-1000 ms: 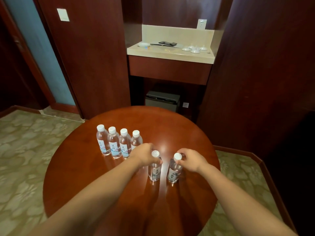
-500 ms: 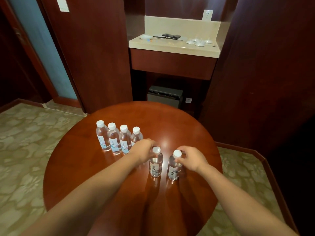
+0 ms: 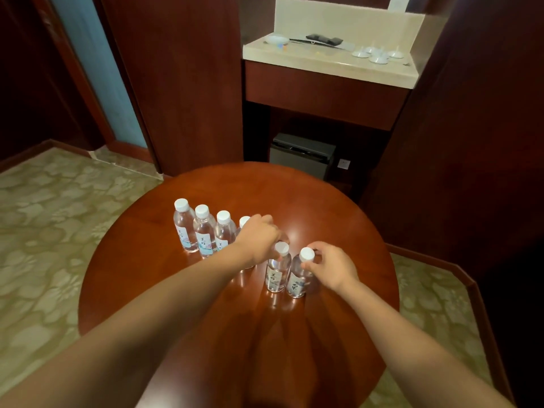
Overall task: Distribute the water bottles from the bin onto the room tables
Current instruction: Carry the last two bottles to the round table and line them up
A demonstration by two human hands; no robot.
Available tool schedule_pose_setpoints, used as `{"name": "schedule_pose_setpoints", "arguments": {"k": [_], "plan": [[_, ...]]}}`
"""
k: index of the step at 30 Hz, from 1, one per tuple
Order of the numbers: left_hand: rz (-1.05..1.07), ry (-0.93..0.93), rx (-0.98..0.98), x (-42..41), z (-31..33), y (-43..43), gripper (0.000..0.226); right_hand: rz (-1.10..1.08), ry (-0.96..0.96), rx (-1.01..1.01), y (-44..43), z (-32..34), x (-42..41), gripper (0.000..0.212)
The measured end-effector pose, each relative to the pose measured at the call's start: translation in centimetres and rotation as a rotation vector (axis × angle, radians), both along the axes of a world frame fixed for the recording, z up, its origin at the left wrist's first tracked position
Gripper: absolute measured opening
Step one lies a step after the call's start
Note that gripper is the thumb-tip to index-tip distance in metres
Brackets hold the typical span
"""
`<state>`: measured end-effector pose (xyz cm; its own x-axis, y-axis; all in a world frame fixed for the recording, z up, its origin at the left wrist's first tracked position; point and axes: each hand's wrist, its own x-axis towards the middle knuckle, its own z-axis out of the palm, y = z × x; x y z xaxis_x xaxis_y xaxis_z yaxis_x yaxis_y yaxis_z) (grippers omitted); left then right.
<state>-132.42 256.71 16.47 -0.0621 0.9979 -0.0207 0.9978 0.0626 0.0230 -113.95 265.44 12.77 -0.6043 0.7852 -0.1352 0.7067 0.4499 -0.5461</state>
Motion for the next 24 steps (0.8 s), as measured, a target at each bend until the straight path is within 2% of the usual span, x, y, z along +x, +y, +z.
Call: {"name": "schedule_pose_setpoints", "arguments": {"k": [12, 17, 24], "plan": [[0.058, 0.069, -0.061, -4.0, -0.2, 2.6, 0.041, -0.031, 0.026, -0.018, 1.4, -0.1, -4.0, 0.031], [0.085, 0.024, -0.061, -4.3, 0.2, 2.3, 0.048, -0.039, 0.026, -0.021, 1.2, 0.1, -4.5, 0.035], [0.175, -0.048, -0.062, -4.1, -0.1, 2.0, 0.045, -0.051, 0.048, -0.028, 0.6, 0.2, -4.5, 0.032]]}}
